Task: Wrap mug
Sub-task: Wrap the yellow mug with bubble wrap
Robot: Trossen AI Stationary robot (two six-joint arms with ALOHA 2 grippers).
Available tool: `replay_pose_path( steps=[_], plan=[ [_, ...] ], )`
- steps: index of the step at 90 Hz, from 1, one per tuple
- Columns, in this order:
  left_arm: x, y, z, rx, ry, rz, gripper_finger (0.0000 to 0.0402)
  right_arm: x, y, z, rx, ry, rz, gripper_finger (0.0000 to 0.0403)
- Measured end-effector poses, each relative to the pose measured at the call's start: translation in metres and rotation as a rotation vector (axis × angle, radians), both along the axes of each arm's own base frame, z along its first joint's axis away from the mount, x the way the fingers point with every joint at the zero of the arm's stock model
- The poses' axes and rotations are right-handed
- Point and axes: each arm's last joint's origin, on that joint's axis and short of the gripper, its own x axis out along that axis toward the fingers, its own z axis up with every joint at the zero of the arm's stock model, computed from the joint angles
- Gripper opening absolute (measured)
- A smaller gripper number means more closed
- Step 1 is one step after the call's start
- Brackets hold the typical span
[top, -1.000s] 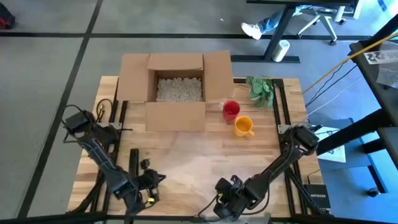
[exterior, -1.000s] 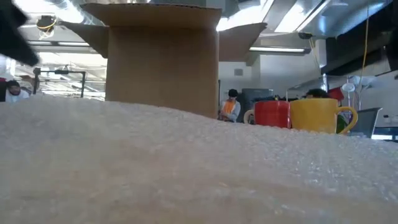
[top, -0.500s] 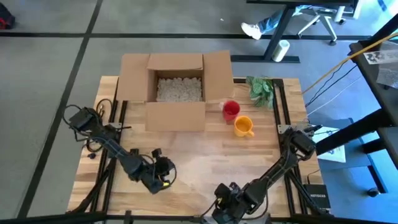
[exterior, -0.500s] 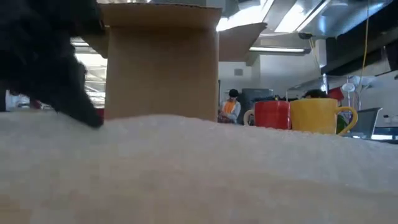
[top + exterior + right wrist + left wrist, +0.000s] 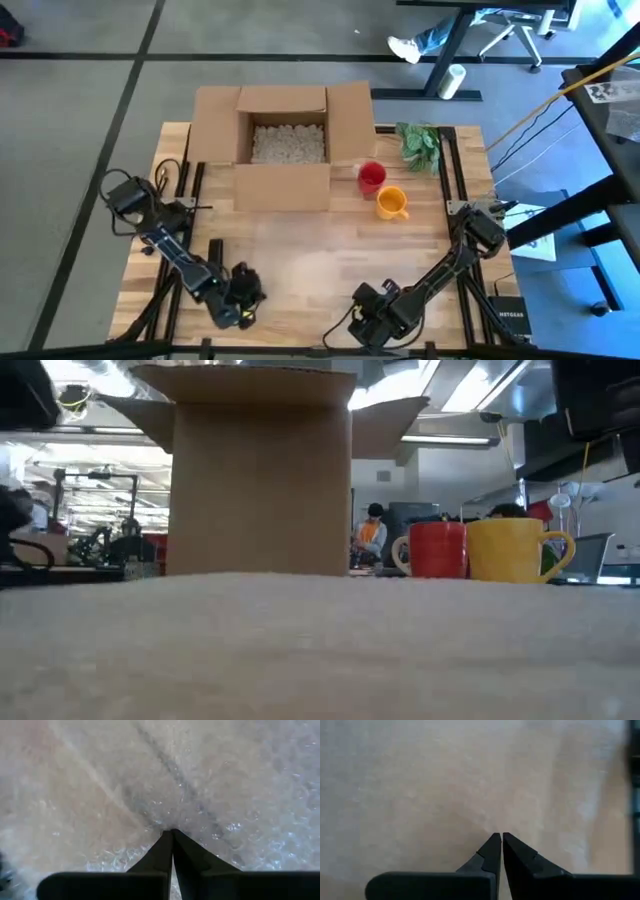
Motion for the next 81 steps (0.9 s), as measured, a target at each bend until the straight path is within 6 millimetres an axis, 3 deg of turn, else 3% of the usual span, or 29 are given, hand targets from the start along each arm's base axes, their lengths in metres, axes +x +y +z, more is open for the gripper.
replay_pose_path(
  steps=[14,35,51,69,81],
  plan=[
    [0.0,-0.008,0.008,0.031,-0.067,0.008,0.0,0.002,0.003,0.016,-0.063,-0.06,0.016,0.0],
    [0.005,-0.01,0.036,0.212,-0.249,0.014,0.0,-0.007,0.011,0.089,-0.26,-0.237,0.029,0.0],
    [-0.009,0.006,0.069,0.257,-0.326,0.021,0.0,-0.025,0.015,0.136,-0.314,-0.398,0.047,0.0],
    [-0.044,0.035,0.087,0.227,-0.399,0.034,0.0,-0.075,0.037,0.14,-0.323,-0.55,0.027,0.0],
    [-0.062,0.053,0.078,0.152,-0.428,0.041,0.0,-0.107,0.046,0.112,-0.285,-0.575,-0.059,0.0]
  ],
)
